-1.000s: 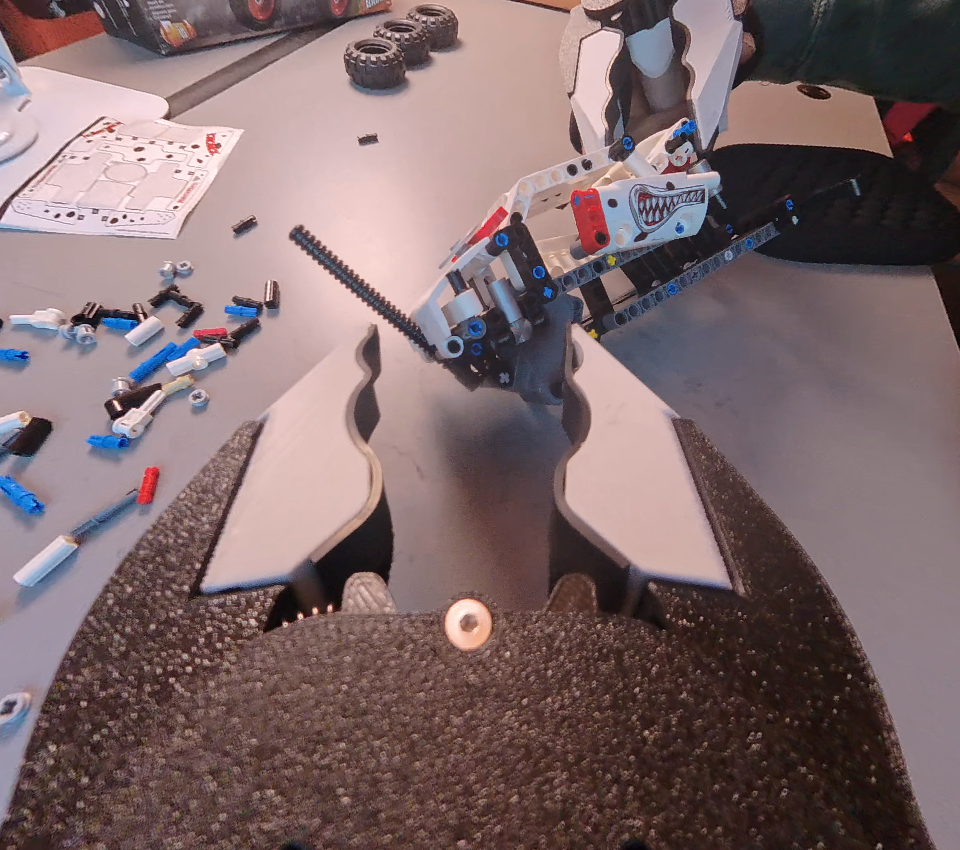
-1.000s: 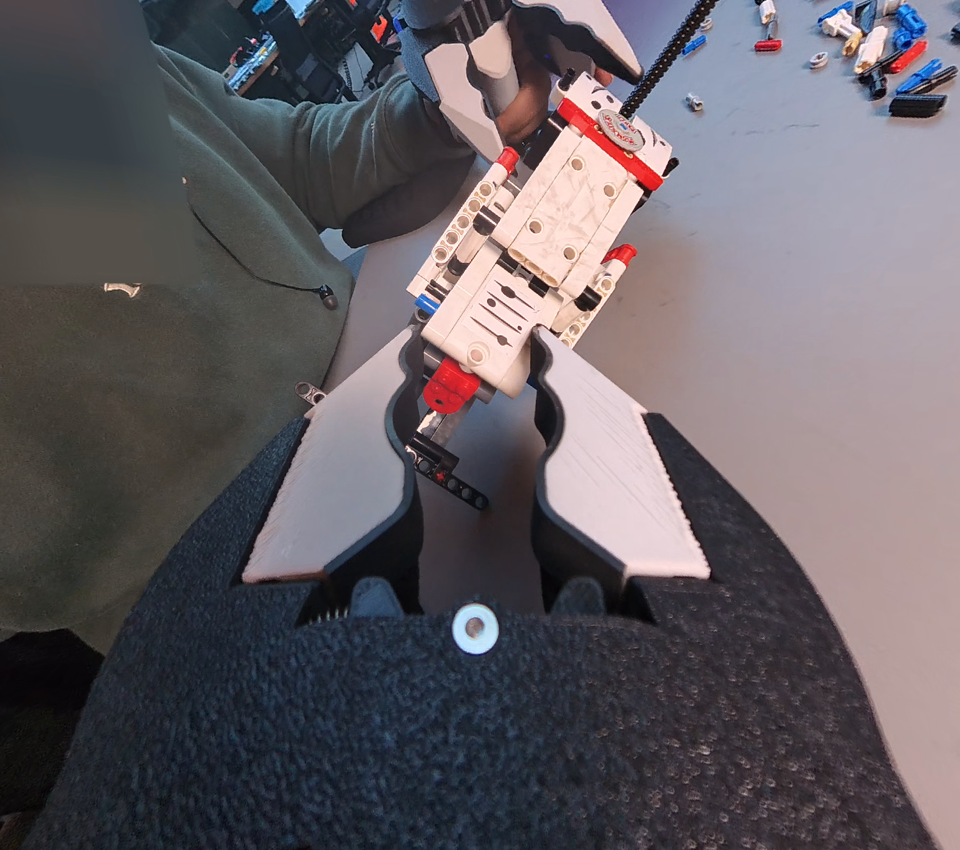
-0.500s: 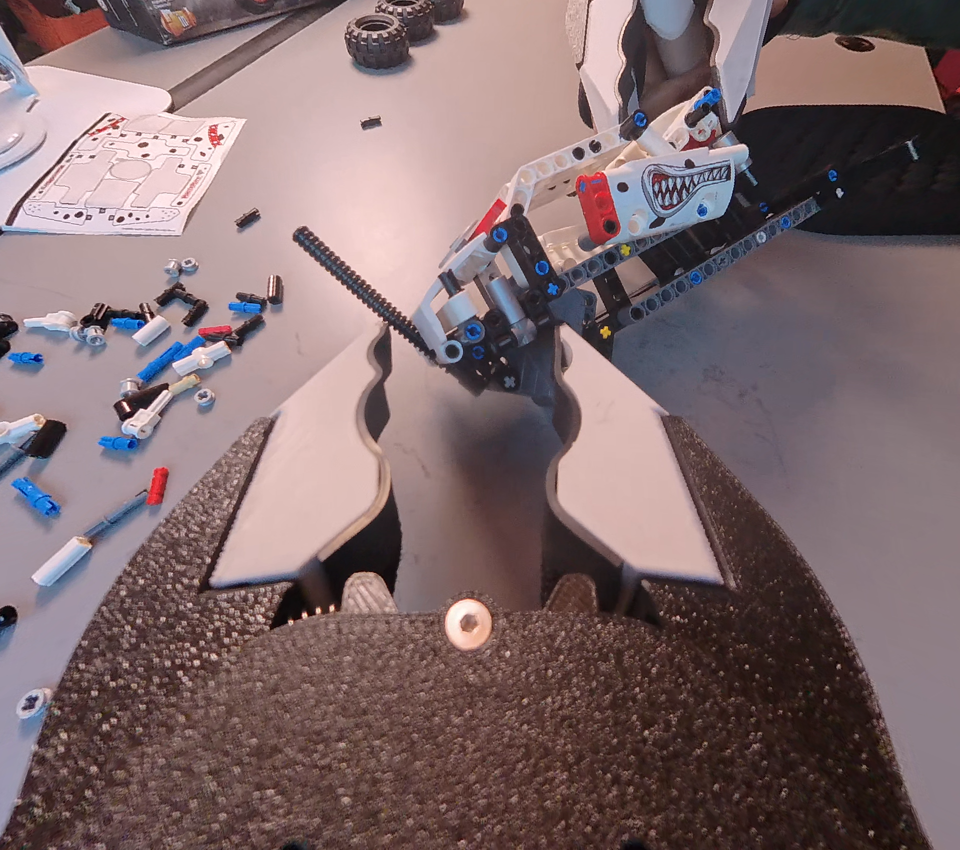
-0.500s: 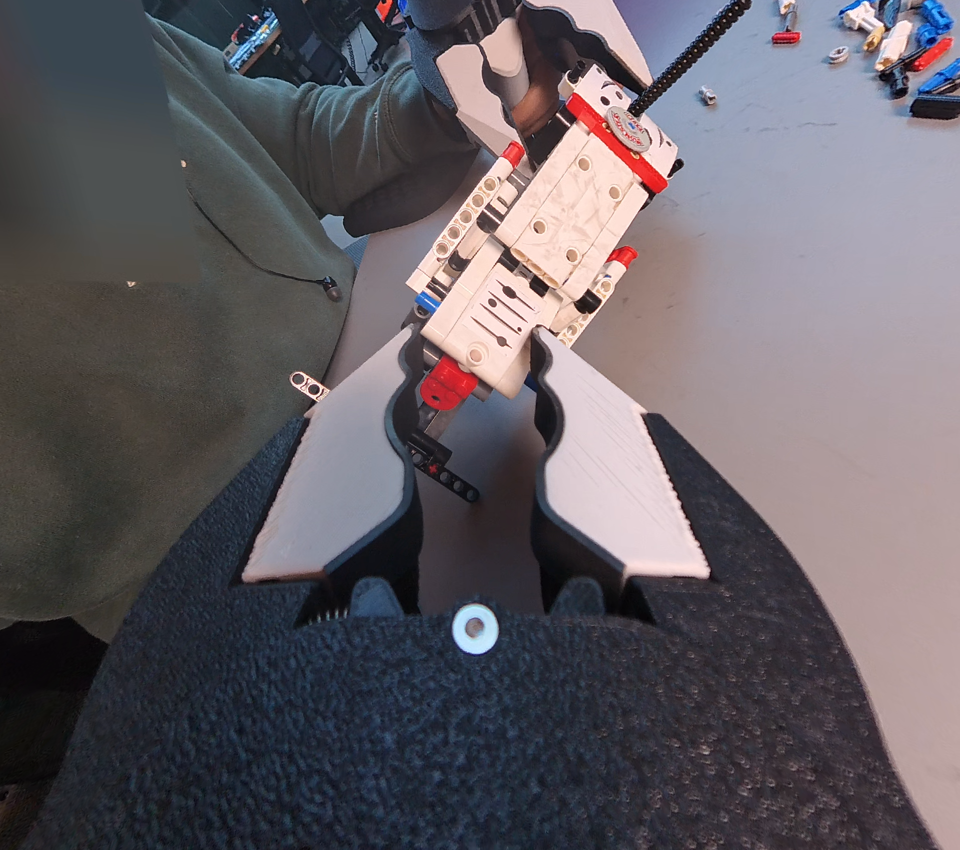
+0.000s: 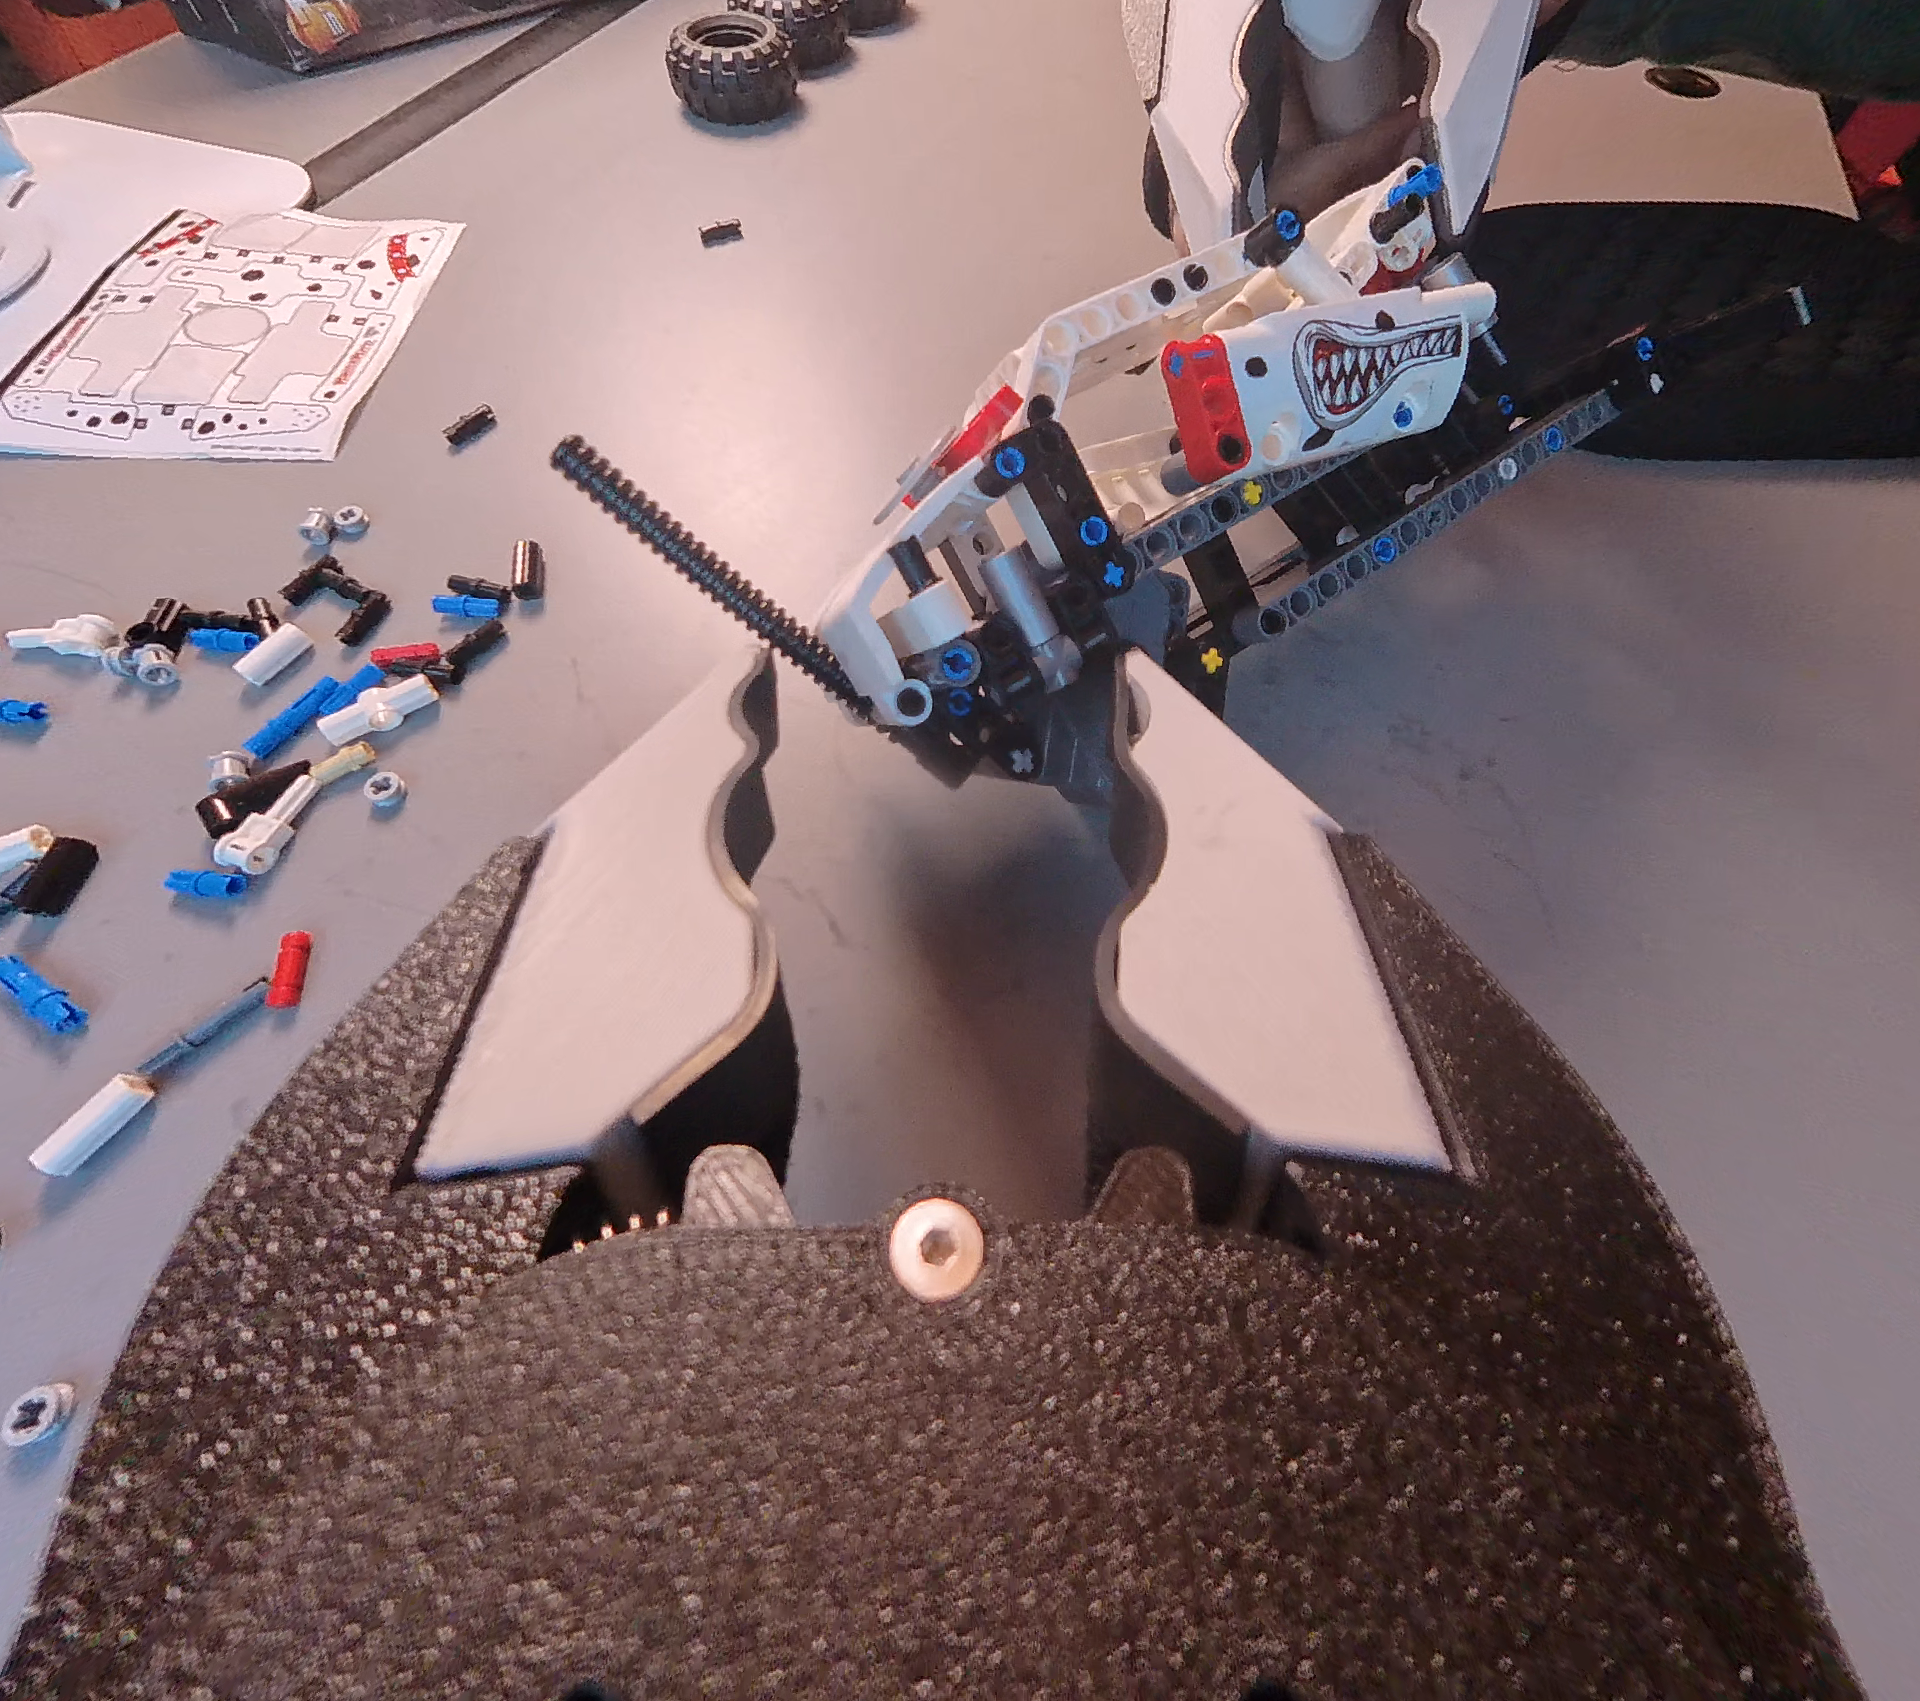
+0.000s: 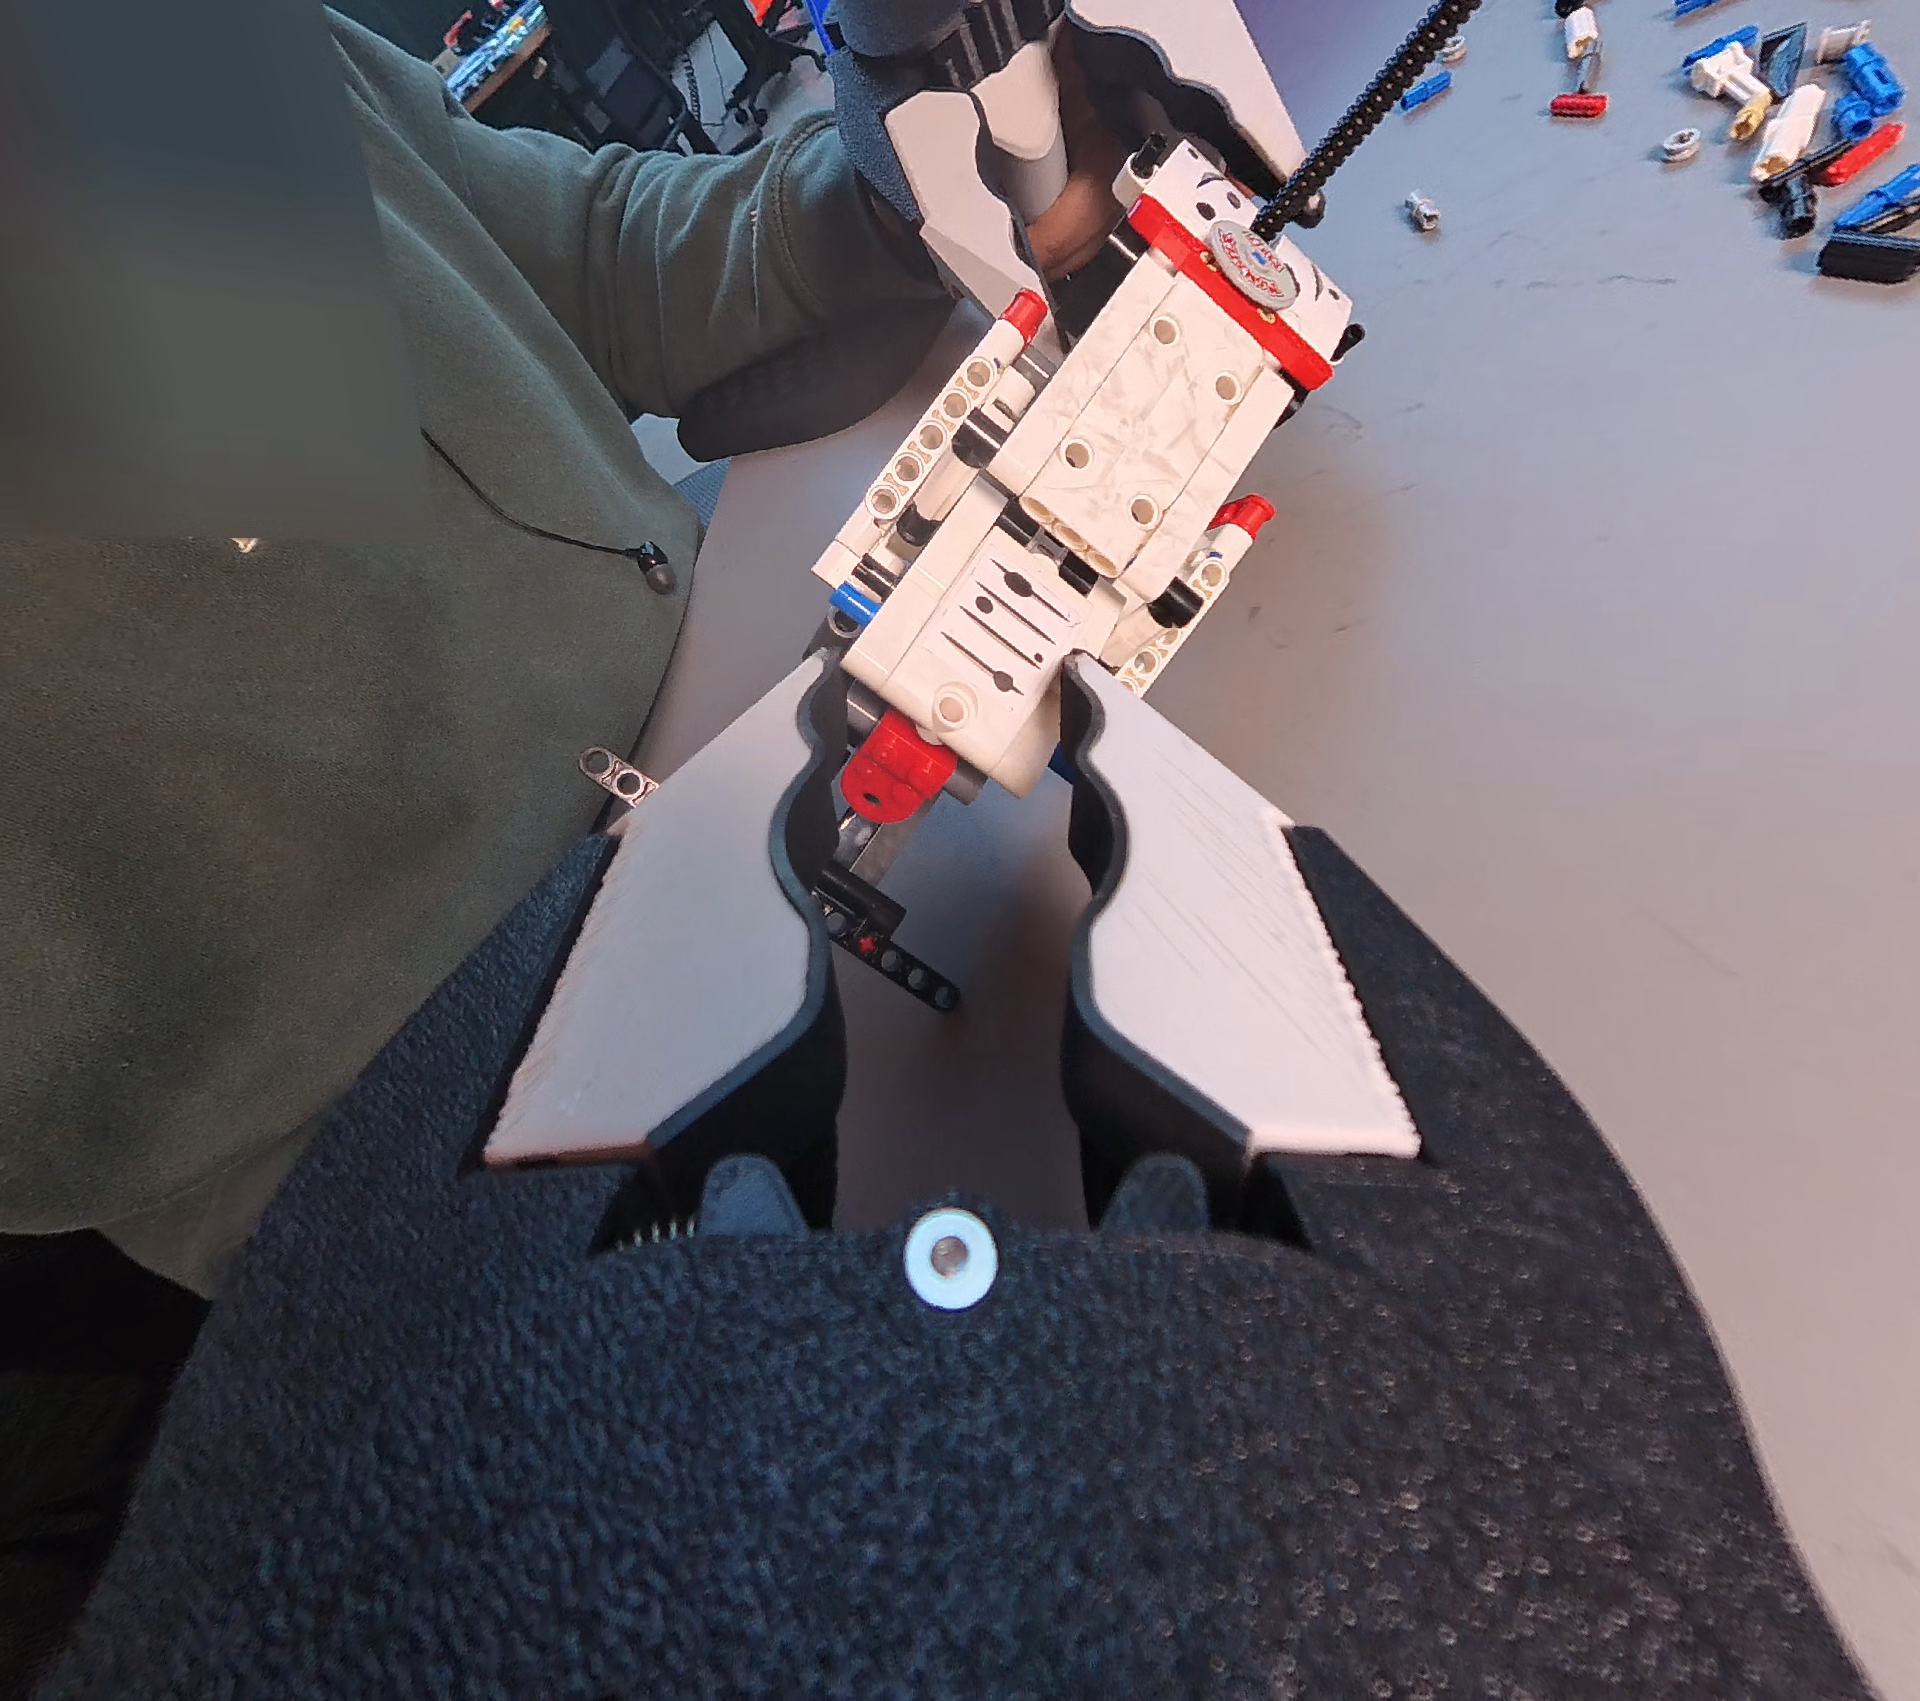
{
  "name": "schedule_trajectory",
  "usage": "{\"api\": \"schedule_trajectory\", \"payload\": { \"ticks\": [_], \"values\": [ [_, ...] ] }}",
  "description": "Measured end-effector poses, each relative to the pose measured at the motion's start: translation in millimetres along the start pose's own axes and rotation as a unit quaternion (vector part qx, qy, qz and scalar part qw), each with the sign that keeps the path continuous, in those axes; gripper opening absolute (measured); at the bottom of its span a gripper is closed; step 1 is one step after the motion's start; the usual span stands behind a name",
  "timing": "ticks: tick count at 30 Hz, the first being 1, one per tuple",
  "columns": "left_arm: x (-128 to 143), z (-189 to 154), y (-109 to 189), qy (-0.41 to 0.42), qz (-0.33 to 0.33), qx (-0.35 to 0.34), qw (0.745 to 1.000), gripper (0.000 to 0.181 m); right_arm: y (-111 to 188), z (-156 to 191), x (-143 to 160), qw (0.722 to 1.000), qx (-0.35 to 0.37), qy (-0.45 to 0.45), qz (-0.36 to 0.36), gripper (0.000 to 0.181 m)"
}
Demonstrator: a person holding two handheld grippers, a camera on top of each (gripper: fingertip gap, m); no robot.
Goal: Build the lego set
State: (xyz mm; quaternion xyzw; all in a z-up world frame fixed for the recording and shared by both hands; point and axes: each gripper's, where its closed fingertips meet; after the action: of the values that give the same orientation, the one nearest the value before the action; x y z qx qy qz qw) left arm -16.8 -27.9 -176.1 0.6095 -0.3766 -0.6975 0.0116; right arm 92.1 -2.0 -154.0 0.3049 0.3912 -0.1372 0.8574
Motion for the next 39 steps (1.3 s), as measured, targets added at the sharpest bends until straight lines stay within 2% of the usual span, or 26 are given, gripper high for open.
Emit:
{"api": "schedule_trajectory", "payload": {
  "ticks": [5,8,11,13,15,18,21,24,28,31,32,37,39],
  "values": [
    [-0.3,-1.3,0.7,-0.012,0.000,-0.003,1.000,0.062,-0.7,1.6,-0.2,1.000,0.011,0.008,0.003,0.040],
    [-1.6,-0.9,1.4,-0.038,-0.003,-0.018,0.999,0.062,-1.2,4.7,-1.1,0.999,0.041,0.029,0.004,0.040],
    [-3.0,1.7,0.7,-0.092,-0.001,-0.054,0.994,0.057,-3.6,9.0,-0.8,0.991,0.111,0.078,0.016,0.040],
    [-1.6,7.7,-3.1,-0.121,0.012,-0.087,0.989,0.048,-7.6,12.4,0.1,0.978,0.172,0.117,0.026,0.040],
    [2.3,13.7,-8.3,-0.135,0.032,-0.108,0.984,0.049,-16.3,17.9,3.0,0.960,0.228,0.158,0.043,0.036],
    [13.2,23.0,-12.1,-0.125,0.064,-0.120,0.983,0.053,-33.5,23.5,3.7,0.932,0.303,0.193,0.051,0.036],
    [13.6,34.5,-2.4,-0.100,0.061,-0.136,0.984,0.052,-44.6,38.9,1.1,0.926,0.310,0.209,0.044,0.036],
    [16.2,44.1,13.8,-0.068,0.058,-0.144,0.986,0.051,-34.7,47.1,-7.7,0.923,0.315,0.220,0.023,0.037],
    [6.3,21.1,29.4,-0.018,0.015,-0.078,0.997,0.044,-29.1,45.5,-2.4,0.900,0.335,0.274,0.054,0.036],
    [5.5,-6.0,18.0,0.033,0.008,0.005,0.999,0.050,-40.0,40.0,8.9,0.869,0.350,0.337,0.089,0.036],
    [5.5,-12.2,12.6,0.042,0.009,0.026,0.999,0.054,-41.9,39.0,8.5,0.862,0.353,0.354,0.083,0.030],
    [-1.5,-14.6,0.7,0.049,0.012,0.086,0.995,0.045,-47.4,41.5,7.0,0.849,0.337,0.399,0.079,0.022],
    [-3.2,-11.8,-4.4,0.049,0.019,0.109,0.993,0.050,-49.6,43.1,3.9,0.839,0.340,0.419,0.077,0.013]
  ]
}}
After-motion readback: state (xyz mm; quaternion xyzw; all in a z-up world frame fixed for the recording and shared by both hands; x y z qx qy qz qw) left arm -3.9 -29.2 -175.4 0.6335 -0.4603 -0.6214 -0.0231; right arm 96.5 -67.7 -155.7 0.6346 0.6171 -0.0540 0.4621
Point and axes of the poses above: each gripper's, where its closed fingertips meet, y back along the fingers, x out of its underside, z = x × y across the jaws, and after that the axes turned 7 degrees about z, right-handed
